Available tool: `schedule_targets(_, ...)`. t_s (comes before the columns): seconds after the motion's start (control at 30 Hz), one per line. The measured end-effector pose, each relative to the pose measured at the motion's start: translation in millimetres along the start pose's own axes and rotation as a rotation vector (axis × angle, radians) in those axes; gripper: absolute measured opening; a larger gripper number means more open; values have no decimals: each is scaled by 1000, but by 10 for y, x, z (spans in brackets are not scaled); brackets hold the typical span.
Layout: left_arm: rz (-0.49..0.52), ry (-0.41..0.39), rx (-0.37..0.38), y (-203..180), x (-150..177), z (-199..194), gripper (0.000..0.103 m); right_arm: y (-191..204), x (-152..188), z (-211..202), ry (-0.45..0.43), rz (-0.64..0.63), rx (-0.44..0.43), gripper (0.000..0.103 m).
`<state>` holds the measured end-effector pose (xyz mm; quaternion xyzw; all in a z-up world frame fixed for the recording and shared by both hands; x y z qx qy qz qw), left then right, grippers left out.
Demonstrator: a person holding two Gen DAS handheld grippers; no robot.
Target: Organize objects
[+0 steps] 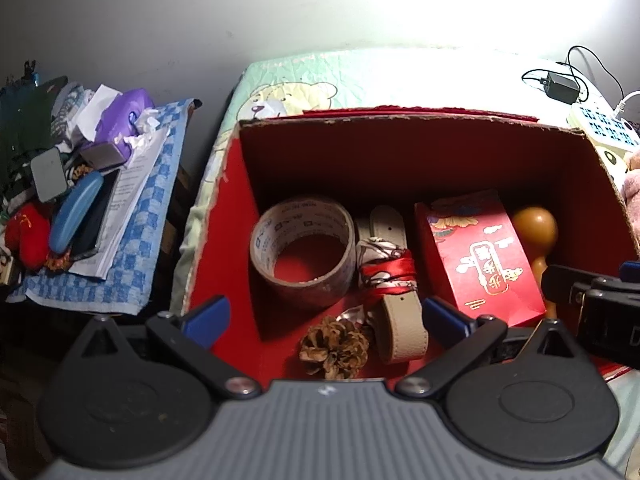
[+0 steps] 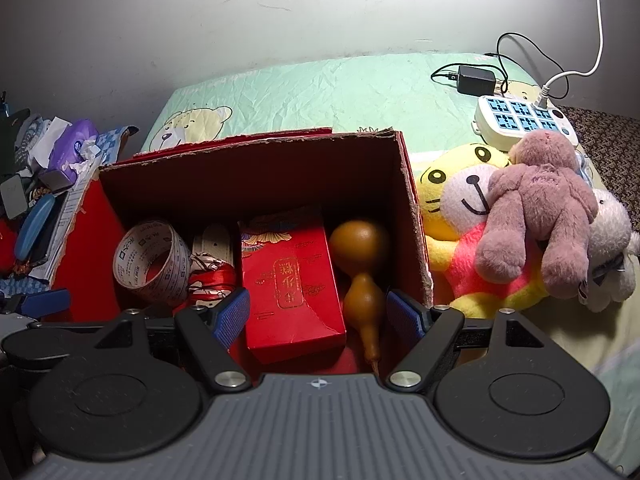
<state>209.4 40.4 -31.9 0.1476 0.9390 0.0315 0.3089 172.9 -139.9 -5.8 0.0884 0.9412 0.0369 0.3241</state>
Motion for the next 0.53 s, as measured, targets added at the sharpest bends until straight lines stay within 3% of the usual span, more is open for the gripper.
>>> schedule_targets(0.53, 4, -22, 23, -11, -12, -7, 102, -16, 17, -2, -5, 15, 0, 78)
Point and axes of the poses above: each gripper's, at about its wrist camera, not at the fingertips, and z roughly the way its jaws point, y to its left, x to its underside, the point moved 8 cm from there along z, roughly the way its jaws point, and after that the axes turned 4 degrees about -y, right-handed, at the moved point
